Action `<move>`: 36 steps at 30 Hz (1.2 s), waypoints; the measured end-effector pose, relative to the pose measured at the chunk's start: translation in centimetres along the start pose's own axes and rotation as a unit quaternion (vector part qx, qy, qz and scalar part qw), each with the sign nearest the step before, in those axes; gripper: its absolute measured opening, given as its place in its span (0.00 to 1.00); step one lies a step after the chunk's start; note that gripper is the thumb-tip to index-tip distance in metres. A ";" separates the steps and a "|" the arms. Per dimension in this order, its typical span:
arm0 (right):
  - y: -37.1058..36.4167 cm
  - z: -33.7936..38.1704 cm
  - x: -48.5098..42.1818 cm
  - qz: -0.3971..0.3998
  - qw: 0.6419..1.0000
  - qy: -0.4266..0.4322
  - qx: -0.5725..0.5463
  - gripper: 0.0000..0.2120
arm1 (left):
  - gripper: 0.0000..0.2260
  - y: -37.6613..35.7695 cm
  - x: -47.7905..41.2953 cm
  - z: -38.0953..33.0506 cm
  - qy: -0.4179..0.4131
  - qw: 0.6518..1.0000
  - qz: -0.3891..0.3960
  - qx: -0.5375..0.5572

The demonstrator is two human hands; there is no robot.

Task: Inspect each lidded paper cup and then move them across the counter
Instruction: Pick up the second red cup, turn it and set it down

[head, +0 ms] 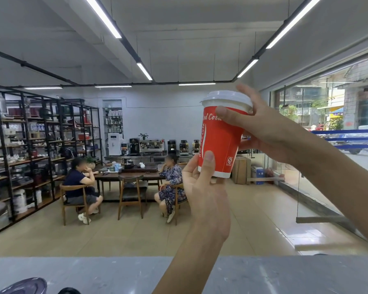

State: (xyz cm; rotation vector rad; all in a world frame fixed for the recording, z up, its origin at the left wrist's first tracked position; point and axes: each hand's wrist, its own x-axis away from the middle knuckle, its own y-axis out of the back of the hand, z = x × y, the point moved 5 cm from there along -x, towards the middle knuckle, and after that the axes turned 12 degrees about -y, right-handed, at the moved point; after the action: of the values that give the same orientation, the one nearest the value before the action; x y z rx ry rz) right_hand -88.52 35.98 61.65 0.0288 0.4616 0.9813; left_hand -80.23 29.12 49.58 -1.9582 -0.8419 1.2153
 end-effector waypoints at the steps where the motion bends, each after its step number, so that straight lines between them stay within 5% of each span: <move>1: 0.0 0.0 0.1 -0.002 1.000 0.007 0.002 0.51 | 0.32 0.0 0.1 0.1 -0.002 1.000 0.005 -0.006; 5: 0.0 0.0 0.0 0.034 0.999 0.015 0.005 0.46 | 0.24 -0.3 0.5 0.3 0.126 0.988 0.078 0.051; 10: 0.0 -0.2 -0.3 0.058 0.998 0.023 -0.001 0.42 | 0.33 -0.6 1.1 0.0 0.316 0.923 0.099 0.197; 13: 0.0 -0.3 -0.5 0.070 0.997 0.026 -0.012 0.36 | 0.31 -0.5 1.0 -0.2 0.317 0.922 0.101 0.199; 17: -0.4 0.0 0.1 0.066 0.997 0.042 -0.009 0.40 | 0.28 -0.3 0.2 -0.6 0.262 0.948 0.070 0.168; 23: -1.4 0.5 2.1 -0.028 0.993 0.088 0.070 0.53 | 0.21 0.3 0.0 -1.2 0.038 0.995 0.077 0.047; 27: -2.5 0.7 2.4 -0.052 0.988 0.106 0.100 0.50 | 0.24 -0.1 0.5 -1.1 -0.053 0.993 0.102 -0.037; 33: -1.7 0.3 1.7 -0.022 0.996 0.091 -0.001 0.33 | 0.24 0.3 1.3 -0.8 0.106 0.987 0.106 0.063; 36: -1.8 -0.4 1.5 0.004 0.997 0.070 -0.016 0.31 | 0.28 0.3 1.7 -0.7 0.184 0.970 0.111 0.114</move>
State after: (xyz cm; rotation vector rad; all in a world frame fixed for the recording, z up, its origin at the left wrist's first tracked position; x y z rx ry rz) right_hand -86.52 36.06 60.38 -0.0672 0.5742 1.0024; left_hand -78.88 30.18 48.73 -2.0345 -0.2867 0.9746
